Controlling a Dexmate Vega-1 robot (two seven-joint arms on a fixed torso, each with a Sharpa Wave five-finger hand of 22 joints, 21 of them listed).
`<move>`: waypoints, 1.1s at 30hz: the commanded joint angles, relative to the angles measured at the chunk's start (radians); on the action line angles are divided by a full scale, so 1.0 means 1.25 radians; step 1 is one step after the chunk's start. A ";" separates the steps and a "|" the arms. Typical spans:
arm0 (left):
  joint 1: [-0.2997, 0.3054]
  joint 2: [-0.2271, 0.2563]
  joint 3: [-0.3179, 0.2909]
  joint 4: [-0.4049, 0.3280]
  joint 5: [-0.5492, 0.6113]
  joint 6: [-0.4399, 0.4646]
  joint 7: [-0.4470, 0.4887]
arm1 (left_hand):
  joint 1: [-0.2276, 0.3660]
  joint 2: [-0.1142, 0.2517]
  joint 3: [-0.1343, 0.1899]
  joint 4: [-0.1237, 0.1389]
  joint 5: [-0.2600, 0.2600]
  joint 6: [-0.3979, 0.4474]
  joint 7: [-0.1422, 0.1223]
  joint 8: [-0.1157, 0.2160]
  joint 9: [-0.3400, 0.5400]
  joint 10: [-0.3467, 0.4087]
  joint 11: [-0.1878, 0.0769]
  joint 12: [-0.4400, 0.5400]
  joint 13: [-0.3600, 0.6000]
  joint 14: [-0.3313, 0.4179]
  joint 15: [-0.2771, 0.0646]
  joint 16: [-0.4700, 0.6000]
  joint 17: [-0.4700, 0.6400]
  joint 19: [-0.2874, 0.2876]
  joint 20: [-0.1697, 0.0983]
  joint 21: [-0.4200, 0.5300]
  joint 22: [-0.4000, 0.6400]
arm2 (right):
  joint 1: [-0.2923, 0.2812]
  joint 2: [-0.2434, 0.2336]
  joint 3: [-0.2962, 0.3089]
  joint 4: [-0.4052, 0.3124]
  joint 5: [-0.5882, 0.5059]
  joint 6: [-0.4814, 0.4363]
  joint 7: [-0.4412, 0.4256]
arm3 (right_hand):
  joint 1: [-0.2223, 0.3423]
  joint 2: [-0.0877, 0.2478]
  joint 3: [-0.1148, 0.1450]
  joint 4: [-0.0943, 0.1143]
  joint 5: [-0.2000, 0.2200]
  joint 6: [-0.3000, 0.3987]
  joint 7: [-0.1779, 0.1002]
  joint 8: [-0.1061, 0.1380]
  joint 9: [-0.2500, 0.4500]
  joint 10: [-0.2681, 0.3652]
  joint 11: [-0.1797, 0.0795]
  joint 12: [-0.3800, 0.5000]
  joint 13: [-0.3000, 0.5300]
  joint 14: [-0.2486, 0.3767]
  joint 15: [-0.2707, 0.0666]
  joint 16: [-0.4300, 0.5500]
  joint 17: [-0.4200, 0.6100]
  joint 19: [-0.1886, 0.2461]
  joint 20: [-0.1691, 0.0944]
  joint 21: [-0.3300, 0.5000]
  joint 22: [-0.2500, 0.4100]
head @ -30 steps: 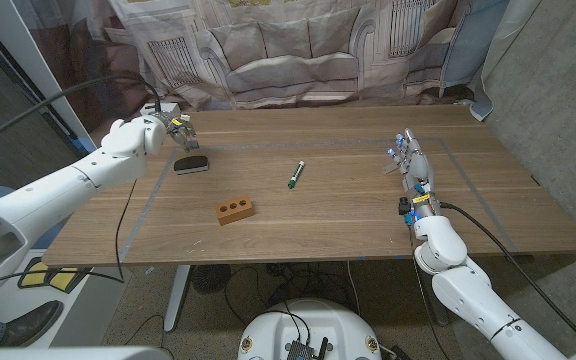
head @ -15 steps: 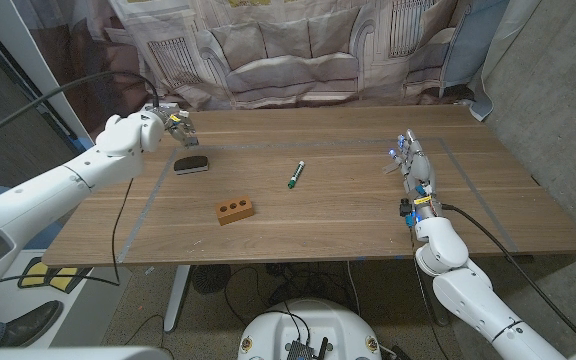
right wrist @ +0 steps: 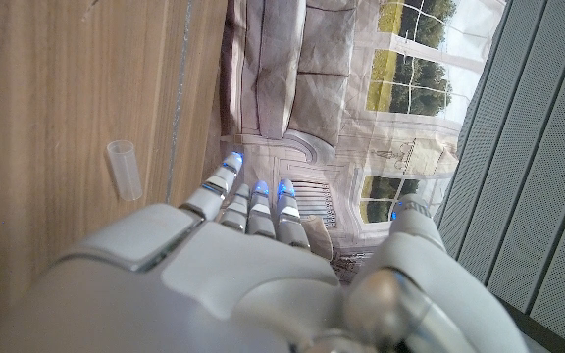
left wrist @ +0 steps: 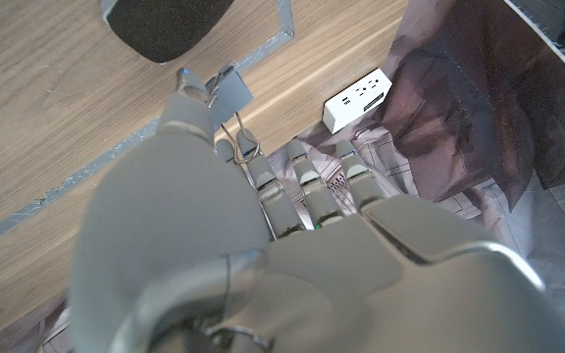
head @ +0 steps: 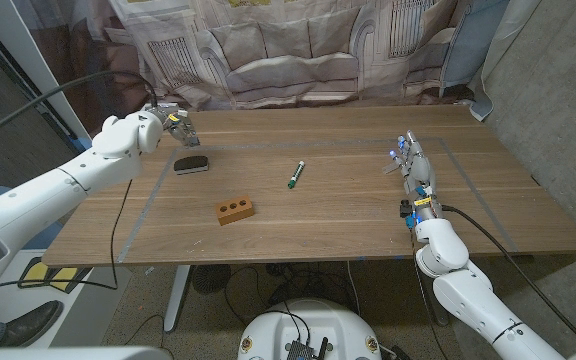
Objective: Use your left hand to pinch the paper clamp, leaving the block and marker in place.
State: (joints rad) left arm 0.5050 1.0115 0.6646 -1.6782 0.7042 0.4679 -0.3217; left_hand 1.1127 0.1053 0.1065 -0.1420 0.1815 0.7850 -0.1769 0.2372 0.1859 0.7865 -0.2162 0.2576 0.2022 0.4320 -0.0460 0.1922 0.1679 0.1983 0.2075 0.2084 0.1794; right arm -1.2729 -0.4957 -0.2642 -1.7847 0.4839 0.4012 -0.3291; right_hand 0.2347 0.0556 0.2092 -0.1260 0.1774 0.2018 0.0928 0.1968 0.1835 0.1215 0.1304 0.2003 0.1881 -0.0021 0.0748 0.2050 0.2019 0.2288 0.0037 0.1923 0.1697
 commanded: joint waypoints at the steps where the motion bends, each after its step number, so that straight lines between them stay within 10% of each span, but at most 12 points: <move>1: 0.012 -0.002 -0.009 -0.012 -0.011 -0.007 0.008 | -0.003 0.008 0.007 -0.002 -0.001 0.032 0.005 0.007 0.002 0.018 0.001 0.006 0.003 0.015 -0.050 0.003 0.000 0.011 0.001 0.004 0.001 | -0.003 -0.003 0.000 -0.007 -0.002 -0.004 0.000 | 0.006 0.003 -0.004 -0.002 0.000 0.003 -0.002 -0.002 0.003 0.004 0.004 0.000 0.004 0.004 0.005 0.001 0.004 -0.005 0.003 0.000 0.002; 26: -0.006 -0.011 -0.001 -0.017 -0.007 -0.030 -0.042 | 0.001 0.023 0.047 -0.004 0.001 0.185 0.025 0.022 0.002 0.167 0.002 0.008 -0.001 0.104 -0.064 0.004 0.000 0.062 -0.012 0.007 0.001 | -0.008 -0.003 0.005 -0.012 0.000 -0.002 -0.001 | 0.006 0.004 -0.005 -0.002 0.000 0.004 -0.003 -0.002 0.003 0.003 0.003 0.000 0.004 0.004 0.005 0.001 0.005 -0.005 0.003 0.000 0.002; 33: -0.008 -0.016 0.004 -0.013 0.001 -0.027 -0.042 | 0.012 0.038 0.072 -0.006 0.002 0.220 0.039 0.023 0.003 0.210 0.002 0.004 -0.001 0.141 -0.074 0.004 0.000 0.075 -0.048 0.005 -0.001 | -0.007 -0.003 0.004 -0.009 0.001 -0.003 0.001 | 0.006 0.004 -0.005 -0.002 0.000 0.005 -0.002 -0.001 0.003 0.004 0.004 0.000 0.004 0.005 0.005 0.001 0.005 -0.005 0.003 0.000 0.002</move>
State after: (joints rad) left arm 0.5005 1.0028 0.6635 -1.7027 0.6989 0.4331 -0.3683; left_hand 1.0961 0.1151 0.1884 -0.1492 0.1802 1.0472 -0.1253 0.2594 0.1862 0.9047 -0.1802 0.2633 0.1978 0.5953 -0.0552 0.1923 0.1679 0.2864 0.1583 0.2152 0.1766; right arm -1.2828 -0.5003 -0.2594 -1.7982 0.4832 0.3988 -0.3299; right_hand 0.2347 0.0556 0.2053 -0.1299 0.1774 0.2018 0.0928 0.1968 0.1835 0.1215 0.1304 0.2003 0.1881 -0.0021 0.0748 0.2050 0.2019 0.2232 0.0093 0.1923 0.1697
